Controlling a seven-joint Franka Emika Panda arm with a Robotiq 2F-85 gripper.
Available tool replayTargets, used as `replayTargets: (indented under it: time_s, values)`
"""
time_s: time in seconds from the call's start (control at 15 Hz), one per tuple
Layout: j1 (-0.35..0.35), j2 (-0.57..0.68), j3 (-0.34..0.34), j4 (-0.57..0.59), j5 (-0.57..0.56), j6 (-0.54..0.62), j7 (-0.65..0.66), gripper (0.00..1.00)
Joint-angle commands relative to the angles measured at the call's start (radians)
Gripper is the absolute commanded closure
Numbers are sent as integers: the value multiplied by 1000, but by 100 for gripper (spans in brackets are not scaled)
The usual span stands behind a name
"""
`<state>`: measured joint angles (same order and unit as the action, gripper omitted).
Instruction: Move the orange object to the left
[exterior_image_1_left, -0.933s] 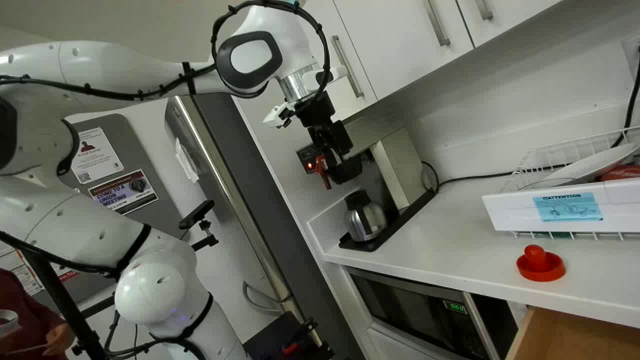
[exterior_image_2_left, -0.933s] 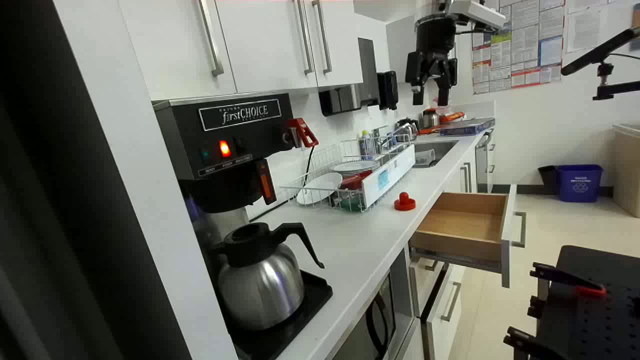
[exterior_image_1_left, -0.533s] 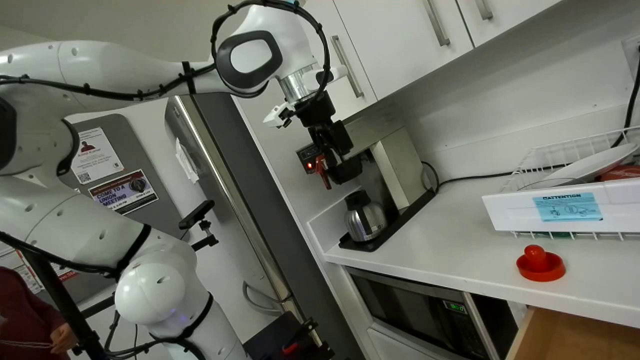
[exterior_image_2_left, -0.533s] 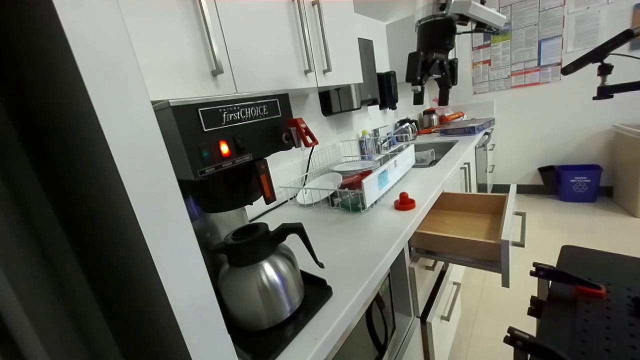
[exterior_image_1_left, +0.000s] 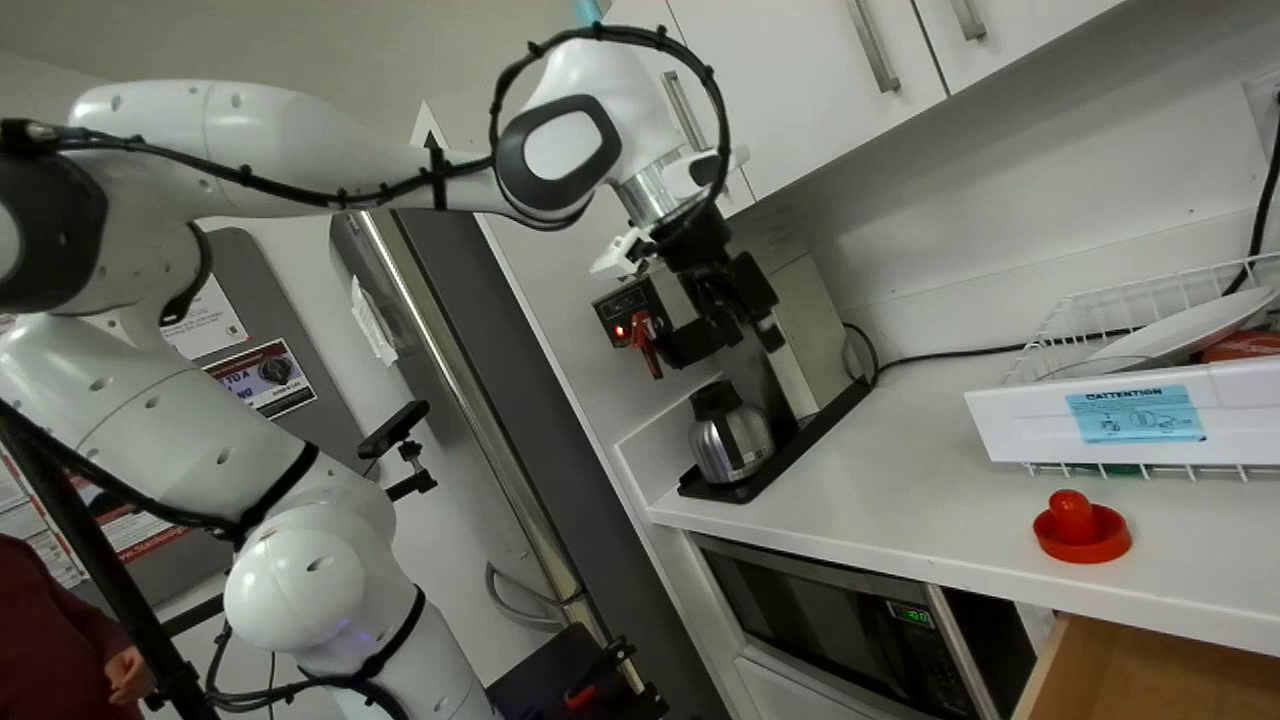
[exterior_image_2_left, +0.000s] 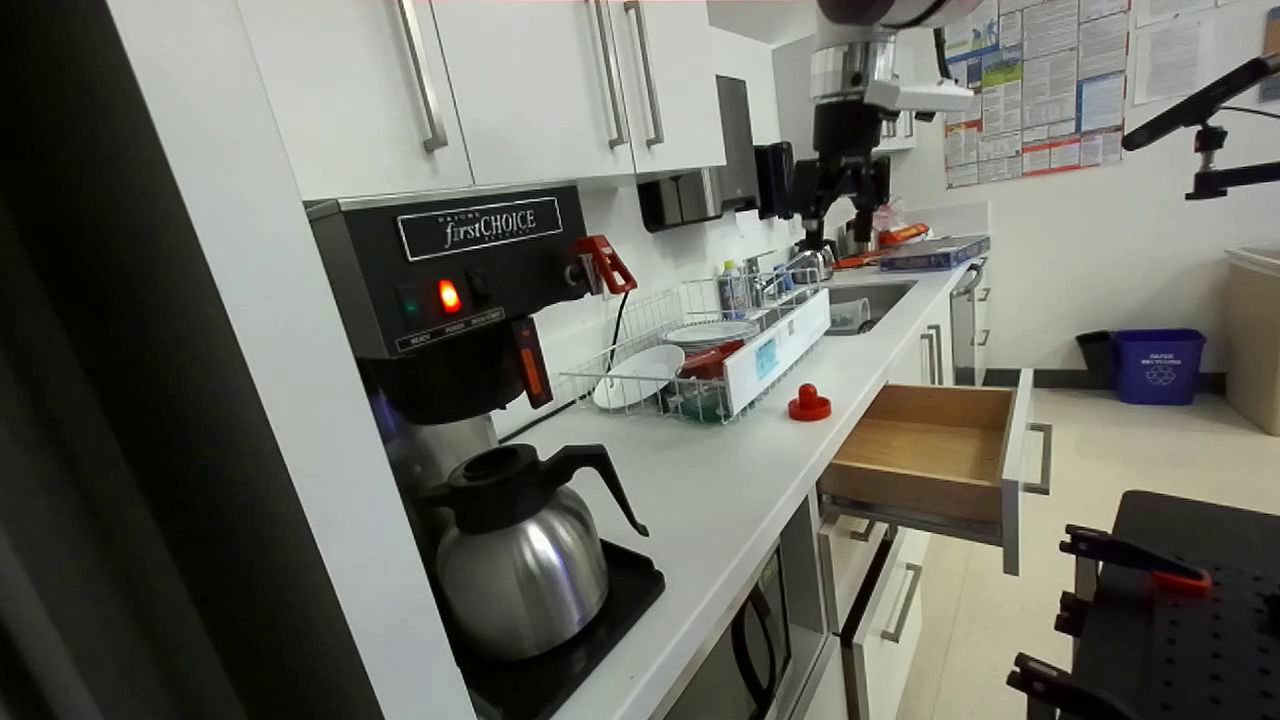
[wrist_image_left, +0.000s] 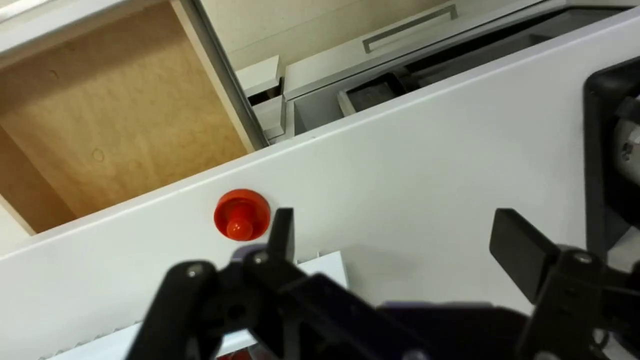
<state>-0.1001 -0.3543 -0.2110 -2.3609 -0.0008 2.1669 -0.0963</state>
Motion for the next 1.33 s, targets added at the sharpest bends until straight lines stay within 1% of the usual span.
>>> replayTargets:
  time_s: [0.0, 0.07, 0.2, 0.27, 0.33, 0.4, 0.47, 0.6, 0.87, 1.0, 1.27]
  values:
    - [-26, 246, -8, 63, -8, 214, -20, 0]
    - [-35, 312, -12, 81, -9, 274, -14, 0]
    - [-56, 449, -16, 135, -12, 356, -3, 0]
    - [-66, 503, -17, 164, -13, 373, 1, 0]
    - [-74, 536, -17, 187, -37, 369, 30, 0]
    - [-71, 551, -23, 209, -75, 332, 102, 0]
    - [-79, 500, -6, 137, -34, 370, 31, 0]
    - [-83, 558, -11, 182, -60, 369, 73, 0]
    - [-84, 566, -11, 203, -61, 363, 83, 0]
    - [-88, 600, -9, 215, -68, 411, 61, 0]
    - [-91, 677, -12, 237, -86, 506, 56, 0]
